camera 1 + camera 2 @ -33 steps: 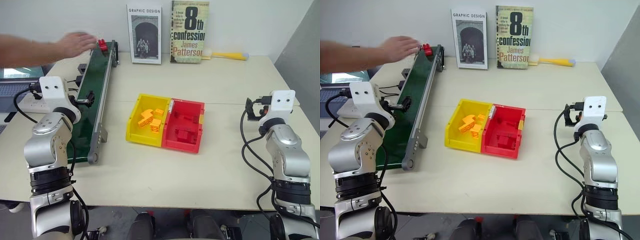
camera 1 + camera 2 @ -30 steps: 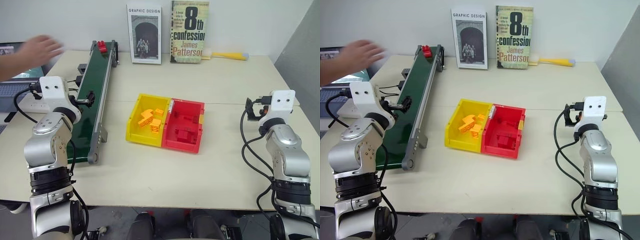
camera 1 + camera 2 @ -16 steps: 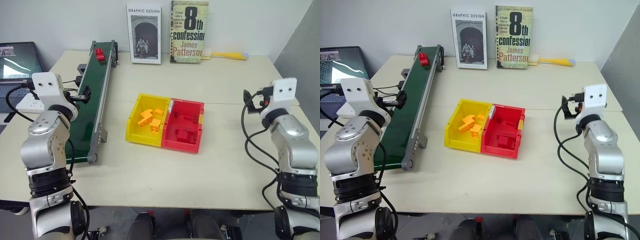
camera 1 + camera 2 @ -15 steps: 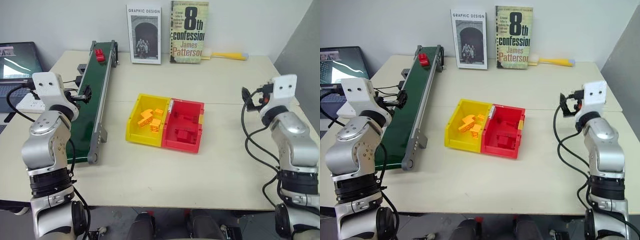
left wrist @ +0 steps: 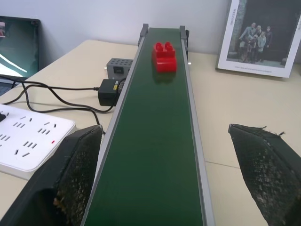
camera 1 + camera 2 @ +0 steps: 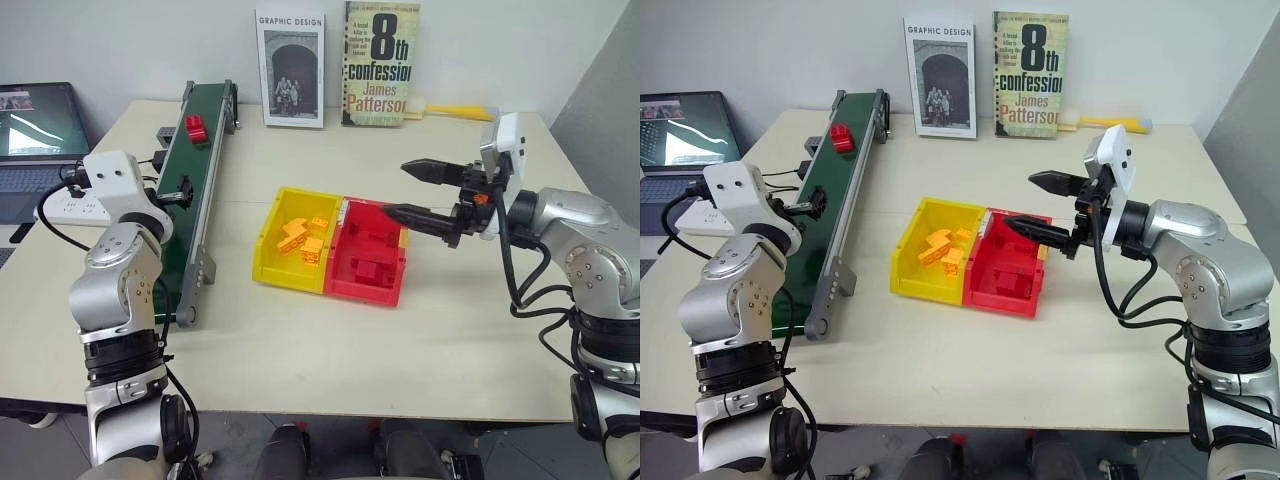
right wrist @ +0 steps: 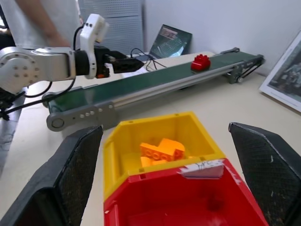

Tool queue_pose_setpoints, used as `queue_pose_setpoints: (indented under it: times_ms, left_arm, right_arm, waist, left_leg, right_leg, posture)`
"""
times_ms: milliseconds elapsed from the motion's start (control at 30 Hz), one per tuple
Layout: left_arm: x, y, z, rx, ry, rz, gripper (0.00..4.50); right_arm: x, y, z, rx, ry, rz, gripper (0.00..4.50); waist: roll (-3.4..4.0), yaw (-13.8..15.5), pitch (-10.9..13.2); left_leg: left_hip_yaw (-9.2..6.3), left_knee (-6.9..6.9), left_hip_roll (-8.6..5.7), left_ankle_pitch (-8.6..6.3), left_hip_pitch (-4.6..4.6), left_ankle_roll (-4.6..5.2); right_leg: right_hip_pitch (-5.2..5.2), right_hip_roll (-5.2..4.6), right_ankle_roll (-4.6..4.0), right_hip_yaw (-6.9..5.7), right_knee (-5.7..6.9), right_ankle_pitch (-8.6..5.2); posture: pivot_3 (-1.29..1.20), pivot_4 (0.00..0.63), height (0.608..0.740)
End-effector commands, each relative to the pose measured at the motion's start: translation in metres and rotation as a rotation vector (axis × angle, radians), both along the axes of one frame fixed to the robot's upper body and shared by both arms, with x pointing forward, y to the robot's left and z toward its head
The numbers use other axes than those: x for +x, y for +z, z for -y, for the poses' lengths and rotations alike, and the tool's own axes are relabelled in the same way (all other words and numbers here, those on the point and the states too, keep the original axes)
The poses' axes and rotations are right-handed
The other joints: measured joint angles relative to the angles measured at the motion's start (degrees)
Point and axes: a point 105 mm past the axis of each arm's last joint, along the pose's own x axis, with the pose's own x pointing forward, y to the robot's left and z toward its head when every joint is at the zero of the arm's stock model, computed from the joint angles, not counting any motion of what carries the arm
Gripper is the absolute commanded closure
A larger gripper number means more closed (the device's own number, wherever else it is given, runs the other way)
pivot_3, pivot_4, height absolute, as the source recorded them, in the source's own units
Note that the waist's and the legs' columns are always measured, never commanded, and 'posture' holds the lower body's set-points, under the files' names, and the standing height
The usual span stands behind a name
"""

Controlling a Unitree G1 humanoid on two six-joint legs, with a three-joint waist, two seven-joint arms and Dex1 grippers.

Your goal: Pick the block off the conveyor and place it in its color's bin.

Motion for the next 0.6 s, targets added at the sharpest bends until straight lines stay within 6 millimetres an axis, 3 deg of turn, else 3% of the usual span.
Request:
queue_pose_setpoints:
  times_ms: [33,600]
  left_arm:
    - [0.004,0.014,0.001,0.028,0.013,0.039,0.02]
    - [0.017,0.001,0.009,0.009,0.007,-0.01,0.02]
  right_arm:
    - [-0.014,0.013,-0.009,-0.003,0.059,0.052,0.0]
    - [-0.022,0.015,-0.013,0.021,0.037,0.015,0.0]
  waist:
    - [0.0,0.0,0.0]
    - [0.0,0.0,0.0]
  left_leg:
    - [0.0,0.0,0.0,0.0,0.0,-0.01]
    - [-0.03,0.0,0.0,0.06,-0.06,-0.11]
  right_leg:
    - [0.0,0.0,0.0,0.0,0.0,0.0]
    - [-0.03,-0.02,0.0,-0.02,-0.04,0.0]
  posture:
    - [0.0,0.15,0.74]
    - [0.0,0.15,0.74]
